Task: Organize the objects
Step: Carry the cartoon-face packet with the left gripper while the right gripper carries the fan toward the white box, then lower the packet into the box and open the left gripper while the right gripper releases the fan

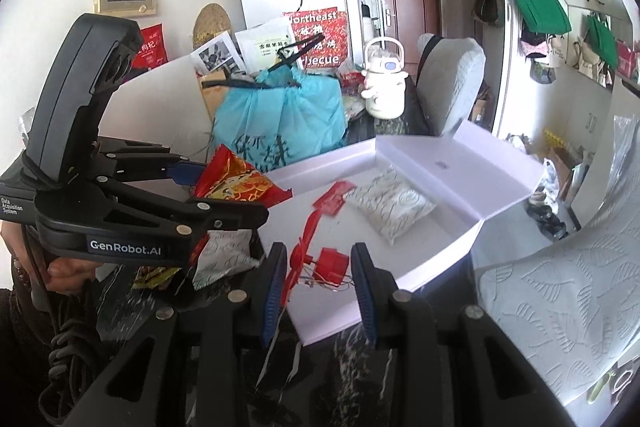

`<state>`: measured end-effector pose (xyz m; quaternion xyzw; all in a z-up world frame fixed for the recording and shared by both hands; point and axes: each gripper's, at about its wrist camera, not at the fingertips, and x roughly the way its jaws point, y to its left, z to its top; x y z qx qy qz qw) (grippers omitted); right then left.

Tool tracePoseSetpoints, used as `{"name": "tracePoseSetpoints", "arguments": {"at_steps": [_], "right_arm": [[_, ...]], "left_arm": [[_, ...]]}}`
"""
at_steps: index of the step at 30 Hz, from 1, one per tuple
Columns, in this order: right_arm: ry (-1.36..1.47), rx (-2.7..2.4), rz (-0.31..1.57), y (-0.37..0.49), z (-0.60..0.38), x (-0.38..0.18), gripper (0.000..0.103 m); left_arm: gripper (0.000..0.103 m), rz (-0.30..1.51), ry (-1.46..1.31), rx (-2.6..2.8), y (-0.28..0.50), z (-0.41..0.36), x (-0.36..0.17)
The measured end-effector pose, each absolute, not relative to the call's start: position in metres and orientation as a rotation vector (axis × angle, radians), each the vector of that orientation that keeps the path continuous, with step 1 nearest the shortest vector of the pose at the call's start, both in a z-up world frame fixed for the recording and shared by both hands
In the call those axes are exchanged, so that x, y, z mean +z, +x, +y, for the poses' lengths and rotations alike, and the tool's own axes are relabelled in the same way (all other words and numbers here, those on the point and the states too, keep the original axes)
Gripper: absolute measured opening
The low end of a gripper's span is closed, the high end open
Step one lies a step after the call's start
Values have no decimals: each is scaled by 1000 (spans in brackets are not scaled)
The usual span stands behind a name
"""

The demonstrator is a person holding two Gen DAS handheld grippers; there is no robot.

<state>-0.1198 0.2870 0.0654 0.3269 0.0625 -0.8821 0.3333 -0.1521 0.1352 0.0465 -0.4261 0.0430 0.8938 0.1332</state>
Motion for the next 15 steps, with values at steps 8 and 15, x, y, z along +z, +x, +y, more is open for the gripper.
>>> {"name": "tracePoseSetpoints", "arguments": {"at_steps": [8,15], "right_arm": [[834,-2321,164,-144,282,75,33],[835,-2333,160,-170,276,81,33]], "left_arm": [[49,54,-1216,2616,-184,125,55],[49,25,-1202,2659,-211,116,59]]}}
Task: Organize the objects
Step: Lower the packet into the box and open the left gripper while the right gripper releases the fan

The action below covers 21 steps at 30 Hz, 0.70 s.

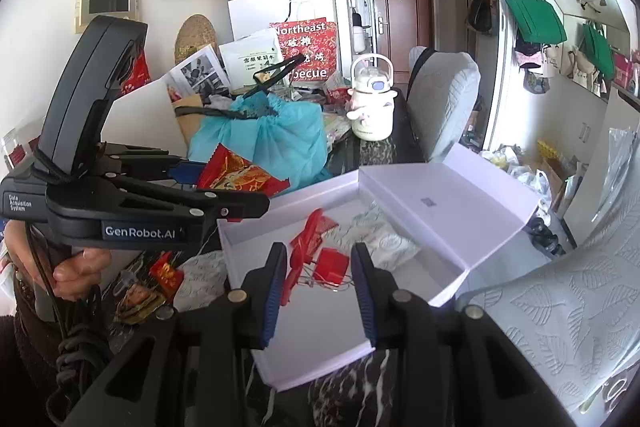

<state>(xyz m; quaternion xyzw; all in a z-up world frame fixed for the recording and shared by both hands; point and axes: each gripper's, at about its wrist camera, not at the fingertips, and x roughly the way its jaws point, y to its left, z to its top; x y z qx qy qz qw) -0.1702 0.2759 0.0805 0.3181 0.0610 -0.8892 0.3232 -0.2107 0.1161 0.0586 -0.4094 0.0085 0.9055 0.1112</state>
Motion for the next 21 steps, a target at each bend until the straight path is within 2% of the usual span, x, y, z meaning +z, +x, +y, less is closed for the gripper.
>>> {"name": "tracePoseSetpoints", "arguments": {"at_steps": [21], "right_arm": [[945,-2269,169,-248,253,51,33]], "left_arm": [[49,93,-1324,2713,-257,112,9]]}}
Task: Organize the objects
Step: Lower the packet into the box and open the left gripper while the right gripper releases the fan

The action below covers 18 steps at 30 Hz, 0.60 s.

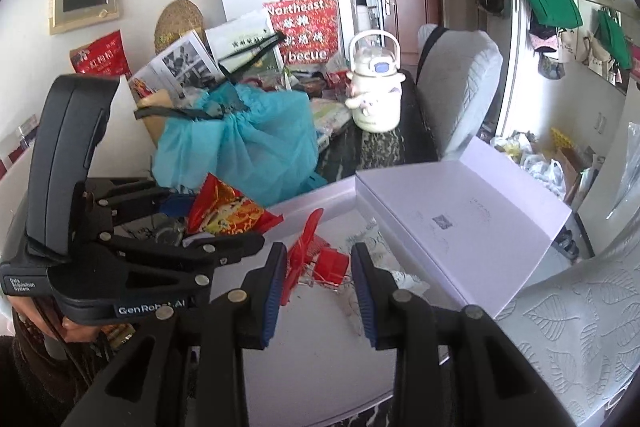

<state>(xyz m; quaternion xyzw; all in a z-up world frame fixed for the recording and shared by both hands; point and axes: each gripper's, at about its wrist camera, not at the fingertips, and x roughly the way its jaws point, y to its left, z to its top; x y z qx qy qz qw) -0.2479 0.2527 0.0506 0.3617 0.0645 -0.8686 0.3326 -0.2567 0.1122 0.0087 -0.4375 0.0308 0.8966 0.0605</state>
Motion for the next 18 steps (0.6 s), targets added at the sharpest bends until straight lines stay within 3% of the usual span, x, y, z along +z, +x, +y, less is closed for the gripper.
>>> {"name": "tracePoseSetpoints", "arguments": {"at_steps": [18], "right_arm": [[1113,-2220,169,-270,250,9,34]], "left_arm": [[49,151,-1491,2659,-278,123,-35]]}}
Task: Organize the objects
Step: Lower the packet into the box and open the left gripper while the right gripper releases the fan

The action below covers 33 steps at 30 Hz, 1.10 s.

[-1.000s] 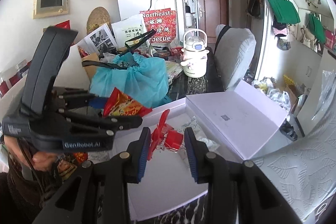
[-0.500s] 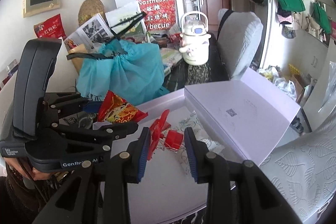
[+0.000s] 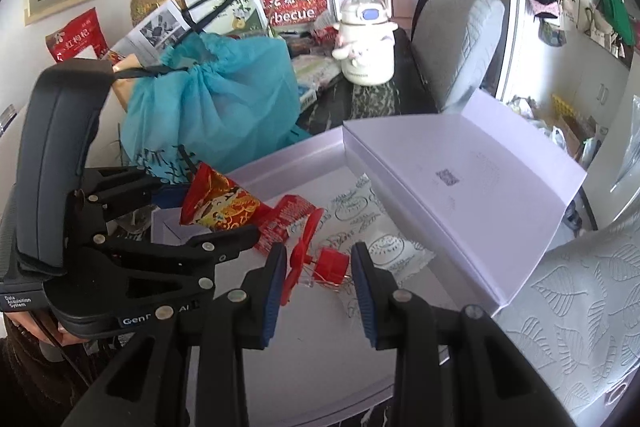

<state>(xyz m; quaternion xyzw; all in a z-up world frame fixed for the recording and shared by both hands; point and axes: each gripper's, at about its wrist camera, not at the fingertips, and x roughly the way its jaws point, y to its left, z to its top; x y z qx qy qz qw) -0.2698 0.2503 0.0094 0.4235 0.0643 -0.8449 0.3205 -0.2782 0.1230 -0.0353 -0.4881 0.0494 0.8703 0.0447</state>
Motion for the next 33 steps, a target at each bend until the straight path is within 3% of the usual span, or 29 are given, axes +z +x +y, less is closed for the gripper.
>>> {"name": "tracePoseSetpoints", "arguments": {"at_steps": [20,33], "right_arm": [[1244,-2168,178,-282,245,-23,34],[1290,-2198,212,-283,248,-25,34]], "left_arm": [[49,122,-1683,2517,-287,131,-80],[51,58,-1704,2517,-285,126,-79]]}}
